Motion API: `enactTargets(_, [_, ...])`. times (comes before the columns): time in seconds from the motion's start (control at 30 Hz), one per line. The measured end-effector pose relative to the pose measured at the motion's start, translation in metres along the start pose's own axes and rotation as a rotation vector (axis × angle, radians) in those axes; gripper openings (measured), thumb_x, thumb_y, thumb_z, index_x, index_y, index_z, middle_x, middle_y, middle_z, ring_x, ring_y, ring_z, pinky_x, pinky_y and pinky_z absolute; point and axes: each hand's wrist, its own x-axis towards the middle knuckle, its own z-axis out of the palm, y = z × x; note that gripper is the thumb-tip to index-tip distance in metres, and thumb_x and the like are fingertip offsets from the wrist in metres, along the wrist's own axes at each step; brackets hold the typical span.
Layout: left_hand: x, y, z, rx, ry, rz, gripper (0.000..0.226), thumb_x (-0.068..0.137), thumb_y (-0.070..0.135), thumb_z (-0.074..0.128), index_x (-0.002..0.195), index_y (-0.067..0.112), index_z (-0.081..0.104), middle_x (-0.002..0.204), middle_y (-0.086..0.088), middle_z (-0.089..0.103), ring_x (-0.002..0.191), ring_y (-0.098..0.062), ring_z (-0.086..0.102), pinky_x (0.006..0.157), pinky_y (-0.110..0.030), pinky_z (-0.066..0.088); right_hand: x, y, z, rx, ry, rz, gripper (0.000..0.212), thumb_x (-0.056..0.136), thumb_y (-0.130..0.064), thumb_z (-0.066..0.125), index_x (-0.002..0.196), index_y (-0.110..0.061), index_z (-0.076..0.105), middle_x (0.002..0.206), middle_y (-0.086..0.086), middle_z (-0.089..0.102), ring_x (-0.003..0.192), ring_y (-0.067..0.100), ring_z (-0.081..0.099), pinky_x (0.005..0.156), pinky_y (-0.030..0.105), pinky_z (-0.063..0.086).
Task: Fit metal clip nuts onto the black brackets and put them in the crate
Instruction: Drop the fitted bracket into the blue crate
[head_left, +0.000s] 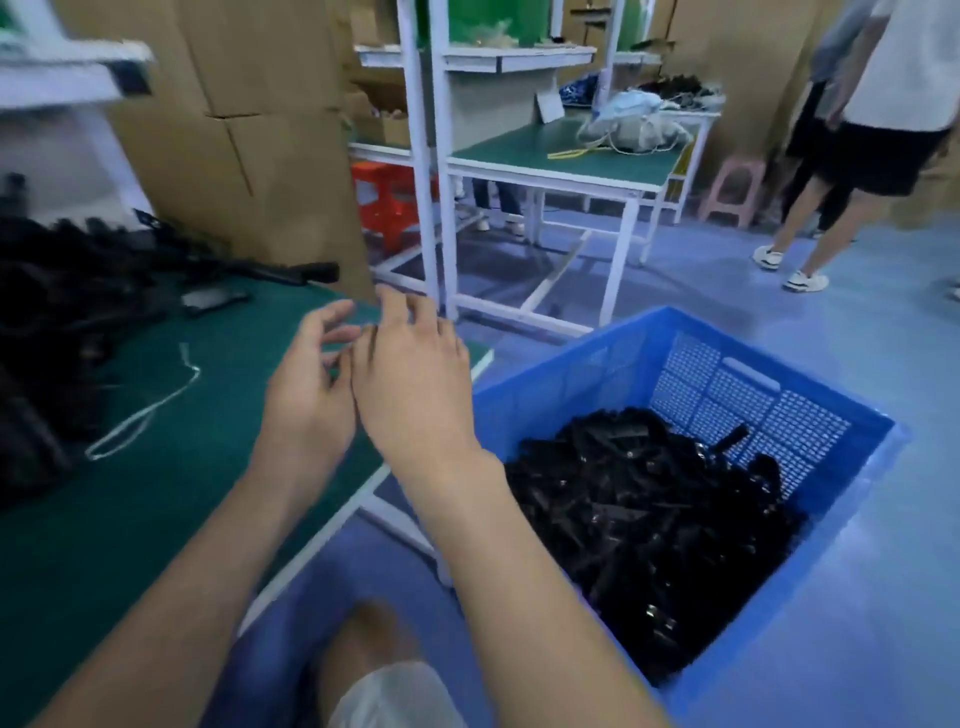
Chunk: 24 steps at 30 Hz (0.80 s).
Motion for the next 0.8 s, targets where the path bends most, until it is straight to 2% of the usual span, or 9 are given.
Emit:
enactTargets(0.1, [-0.025, -0.004, -0.089, 0.141, 0.190, 0.012, 0.032, 0.102, 0.003, 0.050, 0.123, 0.028, 0.055, 0.104, 0.015, 0.061, 0.080, 0.007, 0.059, 0.071, -0.007, 0.048, -0.012, -0.072, 0.044, 0.090, -0.086, -0.214, 0.051, 0.105, -0.024, 0.041, 0.154, -0.019, 0.030, 0.153, 0.009, 0.039, 0.136, 0.030, 0.040, 0.112, 0.042, 0.030])
enactTargets(0.17, [-0.051, -0.007, -0.147, 0.409, 0.296, 0.023, 0.038, 0.102, 0.003, 0.050, 0.128, 0.030, 0.050, 0.113, 0.013, 0.061, 0.095, 0.004, 0.059, 0.081, -0.005, 0.045, -0.029, -0.123, 0.074, 0.160, -0.135, -0.343, 0.048, 0.104, -0.024, 0.042, 0.152, -0.019, 0.035, 0.150, 0.008, 0.043, 0.133, 0.029, 0.042, 0.111, 0.041, 0.030])
enactTargets(0.27, [-0.099, -0.024, -0.227, 0.641, 0.447, -0.039, 0.039, 0.100, 0.003, 0.052, 0.137, 0.015, 0.051, 0.130, -0.006, 0.060, 0.116, -0.022, 0.059, 0.095, -0.027, 0.046, -0.061, -0.189, 0.118, 0.242, -0.268, -0.522, 0.045, 0.105, -0.022, 0.043, 0.150, -0.020, 0.037, 0.150, 0.006, 0.044, 0.135, 0.028, 0.042, 0.114, 0.042, 0.030])
enactTargets(0.37, [-0.150, -0.038, -0.287, 0.849, 0.554, -0.132, 0.045, 0.098, 0.010, 0.059, 0.141, 0.016, 0.048, 0.129, 0.000, 0.053, 0.116, -0.022, 0.054, 0.097, -0.035, 0.047, -0.095, -0.234, 0.156, 0.258, -0.369, -0.673, 0.046, 0.105, -0.026, 0.044, 0.150, -0.019, 0.038, 0.149, 0.006, 0.046, 0.134, 0.030, 0.044, 0.114, 0.045, 0.032])
enactTargets(0.43, [-0.180, -0.048, -0.315, 1.016, 0.600, -0.236, 0.051, 0.094, 0.018, 0.066, 0.142, 0.015, 0.050, 0.129, -0.005, 0.054, 0.117, -0.026, 0.052, 0.099, -0.047, 0.049, -0.112, -0.254, 0.176, 0.250, -0.389, -0.734, 0.045, 0.104, -0.027, 0.046, 0.148, -0.017, 0.041, 0.147, 0.007, 0.049, 0.132, 0.031, 0.048, 0.112, 0.046, 0.036])
enactTargets(0.5, [-0.203, -0.059, -0.336, 1.184, 0.613, -0.395, 0.062, 0.091, 0.033, 0.070, 0.145, 0.014, 0.048, 0.137, -0.012, 0.052, 0.126, -0.034, 0.048, 0.104, -0.053, 0.044, -0.124, -0.266, 0.193, 0.220, -0.407, -0.778, 0.046, 0.103, -0.028, 0.047, 0.148, -0.017, 0.043, 0.148, 0.007, 0.048, 0.134, 0.030, 0.047, 0.113, 0.047, 0.036])
enactTargets(0.63, [-0.218, -0.080, -0.361, 1.252, 0.574, -0.575, 0.081, 0.090, 0.060, 0.058, 0.154, 0.017, 0.036, 0.153, -0.016, 0.039, 0.145, -0.035, 0.032, 0.121, -0.052, 0.025, -0.131, -0.271, 0.219, 0.205, -0.367, -0.800, 0.043, 0.101, -0.027, 0.054, 0.143, -0.018, 0.051, 0.145, 0.005, 0.052, 0.131, 0.027, 0.052, 0.109, 0.046, 0.043])
enactTargets(0.73, [-0.203, -0.090, -0.373, 1.226, 0.555, -0.562, 0.079, 0.093, 0.063, 0.052, 0.156, 0.021, 0.030, 0.159, -0.011, 0.032, 0.148, -0.030, 0.027, 0.123, -0.046, 0.023, -0.121, -0.273, 0.229, 0.264, -0.219, -0.756, 0.029, 0.094, -0.025, 0.065, 0.122, -0.019, 0.061, 0.126, 0.004, 0.060, 0.111, 0.027, 0.061, 0.090, 0.042, 0.052])
enactTargets(0.8, [-0.189, -0.093, -0.380, 1.204, 0.557, -0.578, 0.072, 0.096, 0.061, 0.050, 0.155, 0.023, 0.033, 0.157, -0.007, 0.036, 0.144, -0.028, 0.035, 0.120, -0.041, 0.027, -0.109, -0.276, 0.235, 0.313, -0.106, -0.715, 0.025, 0.090, -0.022, 0.071, 0.113, -0.017, 0.062, 0.118, 0.005, 0.062, 0.101, 0.027, 0.063, 0.081, 0.041, 0.052])
